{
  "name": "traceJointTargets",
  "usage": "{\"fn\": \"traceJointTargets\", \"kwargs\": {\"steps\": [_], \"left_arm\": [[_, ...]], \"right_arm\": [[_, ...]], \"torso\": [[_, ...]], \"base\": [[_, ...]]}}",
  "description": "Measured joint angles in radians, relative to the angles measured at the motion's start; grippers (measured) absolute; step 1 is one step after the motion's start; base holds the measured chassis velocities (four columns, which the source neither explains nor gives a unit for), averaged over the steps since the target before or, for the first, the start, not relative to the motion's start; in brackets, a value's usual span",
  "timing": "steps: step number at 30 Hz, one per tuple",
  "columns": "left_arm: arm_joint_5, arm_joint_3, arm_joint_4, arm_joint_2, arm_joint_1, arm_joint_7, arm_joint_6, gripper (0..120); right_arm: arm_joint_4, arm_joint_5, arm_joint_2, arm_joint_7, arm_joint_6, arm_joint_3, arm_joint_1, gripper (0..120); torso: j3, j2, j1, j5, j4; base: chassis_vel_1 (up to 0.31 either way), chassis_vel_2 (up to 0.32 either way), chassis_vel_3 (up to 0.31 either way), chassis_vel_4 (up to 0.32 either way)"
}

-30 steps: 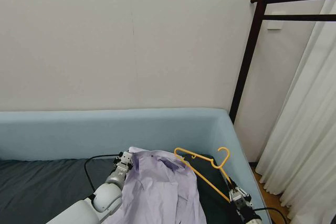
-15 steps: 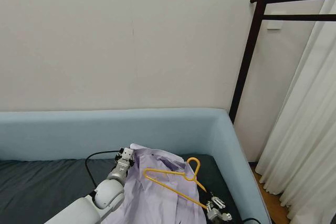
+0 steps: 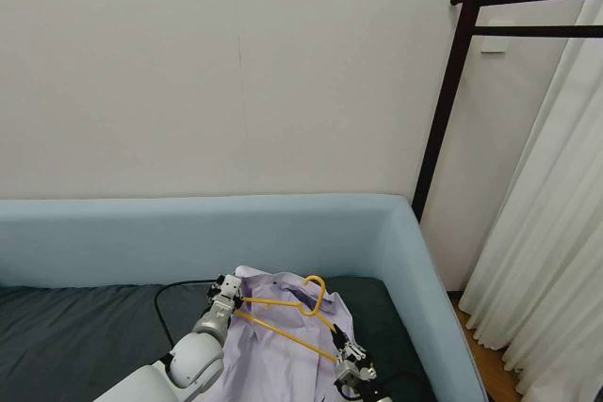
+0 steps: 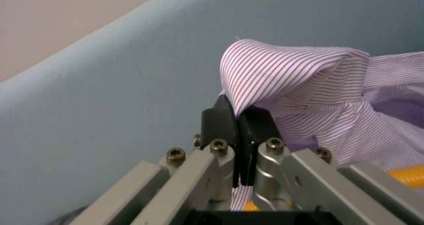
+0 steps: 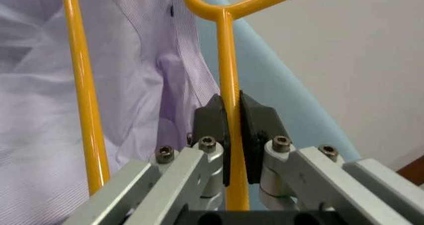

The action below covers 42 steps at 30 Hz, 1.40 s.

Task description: Pick up the clothes from the sofa and hang them on the clothes hanger.

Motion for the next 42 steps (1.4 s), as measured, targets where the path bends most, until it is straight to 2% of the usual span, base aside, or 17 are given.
{"fn": "traceJointTargets", "kwargs": {"steps": [4,12,19,30,35,42], "left_arm": [[0.009,-0.001,-0.01,0.006,0.007,-0.002,0.002,0],[0.029,0.011,-0.009,-0.01,0.01,-0.01,0.007,0],[0.025,0.051,-0.053,-0.017,0.01,-0.025,0.024,0],[0.021,0.105,-0.071,-0.05,-0.014,-0.051,0.056,0],[-0.018,0.107,-0.097,-0.067,-0.005,-0.104,0.094,0],[-0.054,0.105,-0.128,-0.089,0.002,-0.154,0.115,0]], "right_arm": [[-0.053,-0.016,0.014,0.053,-0.045,0.013,0.031,4],[-0.071,-0.071,-0.02,0.092,-0.101,0.028,0.044,4],[-0.123,-0.094,0.023,0.122,-0.148,-0.013,0.103,4],[-0.188,-0.208,0.081,0.143,-0.155,-0.046,0.169,4],[-0.217,-0.225,0.103,0.157,-0.159,-0.054,0.229,4],[-0.229,-0.274,0.094,0.159,-0.134,-0.061,0.295,4]], "torso": [[0.0,0.0,0.0,0.0001,0.0001],[0.0,0.0,0.0,0.0,-0.0004],[0.0,0.0,0.0,0.0002,0.0001],[0.0,0.0,0.0,0.0002,0.0],[0.0,0.0,0.0,0.0001,0.0001],[0.0,0.0,0.0,0.0001,0.0001]], "base": [[0.0,0.0,0.0,0.0],[0.0,0.0,0.0,0.0],[0.0,0.0,0.0,0.0],[0.0,0.0,0.0,0.0],[0.0,0.0,0.0,0.0],[0.0,0.0,0.0,0.0]]}}
